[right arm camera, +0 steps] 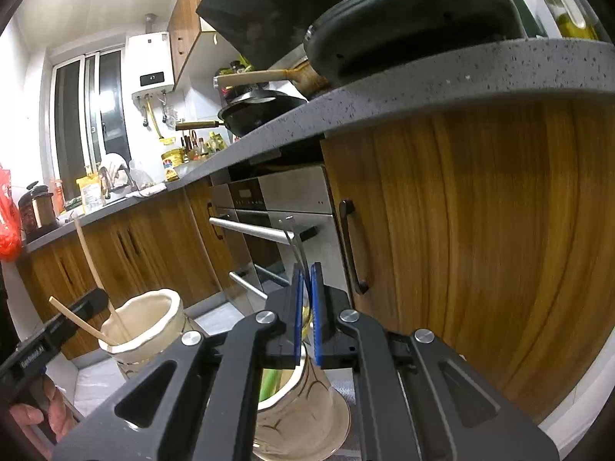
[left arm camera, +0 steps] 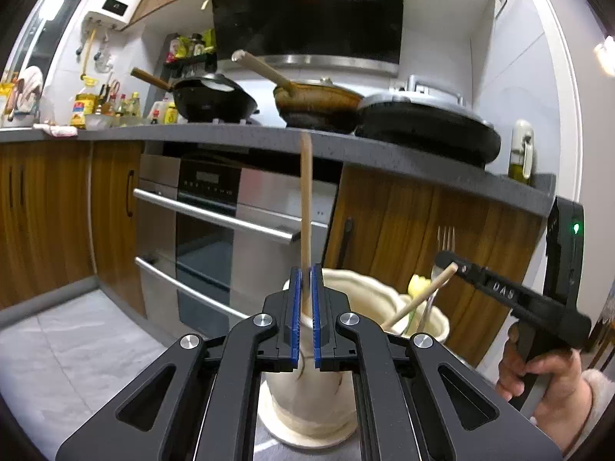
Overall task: Organize utensils
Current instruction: 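Open the left tool over the tall cup while the right releases the fork, then lower both open tools over the utensils on the cloth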
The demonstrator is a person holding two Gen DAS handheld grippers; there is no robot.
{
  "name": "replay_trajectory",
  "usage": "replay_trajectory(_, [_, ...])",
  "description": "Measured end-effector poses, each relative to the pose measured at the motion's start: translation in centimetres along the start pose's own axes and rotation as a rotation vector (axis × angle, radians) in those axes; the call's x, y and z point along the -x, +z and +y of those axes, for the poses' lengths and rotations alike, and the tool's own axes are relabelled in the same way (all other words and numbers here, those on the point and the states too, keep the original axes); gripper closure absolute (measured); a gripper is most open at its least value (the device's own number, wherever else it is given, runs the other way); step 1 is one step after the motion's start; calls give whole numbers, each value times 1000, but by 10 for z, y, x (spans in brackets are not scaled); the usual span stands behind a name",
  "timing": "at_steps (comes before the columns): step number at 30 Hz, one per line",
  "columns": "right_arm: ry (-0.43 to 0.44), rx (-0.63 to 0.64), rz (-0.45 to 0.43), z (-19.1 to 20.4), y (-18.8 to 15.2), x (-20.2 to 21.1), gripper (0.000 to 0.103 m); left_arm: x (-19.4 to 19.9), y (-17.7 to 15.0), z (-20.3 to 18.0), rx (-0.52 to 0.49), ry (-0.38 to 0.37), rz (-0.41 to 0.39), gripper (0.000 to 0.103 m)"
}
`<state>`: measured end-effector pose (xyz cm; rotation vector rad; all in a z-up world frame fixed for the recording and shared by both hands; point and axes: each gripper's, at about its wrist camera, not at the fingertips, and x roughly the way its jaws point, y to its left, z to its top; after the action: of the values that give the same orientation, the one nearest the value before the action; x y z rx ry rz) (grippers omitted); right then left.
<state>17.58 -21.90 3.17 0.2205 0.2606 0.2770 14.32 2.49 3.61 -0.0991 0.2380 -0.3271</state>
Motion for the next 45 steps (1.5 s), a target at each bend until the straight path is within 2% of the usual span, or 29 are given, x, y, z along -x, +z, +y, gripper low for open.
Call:
replay_trajectory(8, [-16,-8,19,-2,-1,-3,98,3,-2,0,-16,10,6,95])
replay_trajectory(11, [-20,-9,26,-2,-2,-3,98,4,-2,-1,-18,15,7,88])
replay_trajectory(12, [-21,-9,30,-3,-2,-4,96,5,-2,-1,-19,19,9,82])
replay_trajectory(13, [-21,-10,32,-3,-1,-4,82,5,-1,-1,-18,22,9,77])
replay_trajectory(14, [-21,-12,31,-3,0,-4,70,7,-1,-1,-16,29,9,66])
replay_trajectory(15, [-21,-16,27,-4,2,-5,47,7,0,-1,-14,35,8,53])
replay_trajectory(16, [-19,-20,19,-5,2,-2,42,10,0,-1,-9,40,3,47])
replay_trajectory(18, [-29,-19,11,-6,4,3,40,16,1,-1,-2,55,-9,35])
replay_trajectory(19, [-35,-19,8,-7,4,6,32,19,0,-1,1,64,-13,31])
replay_trajectory(20, [-40,-24,2,-8,5,11,27,22,0,-1,4,78,-20,20])
replay_trajectory(21, [-40,-29,-5,-8,5,16,17,27,-2,-1,3,99,-31,12])
replay_trajectory(22, [-42,-32,-9,-8,6,20,6,30,-3,-2,2,109,-37,10])
replay_trajectory(27, [-98,3,-38,-2,6,49,5,44,-14,-4,-6,169,-32,6])
replay_trajectory(31, [-100,22,-42,5,0,72,5,57,-24,-10,-29,178,-6,5])
replay_trajectory(36, [-86,44,12,11,-22,94,5,69,-40,-22,-50,170,51,5])
replay_trajectory(45, [-106,53,125,11,-58,110,5,80,-68,-42,-84,183,176,5])
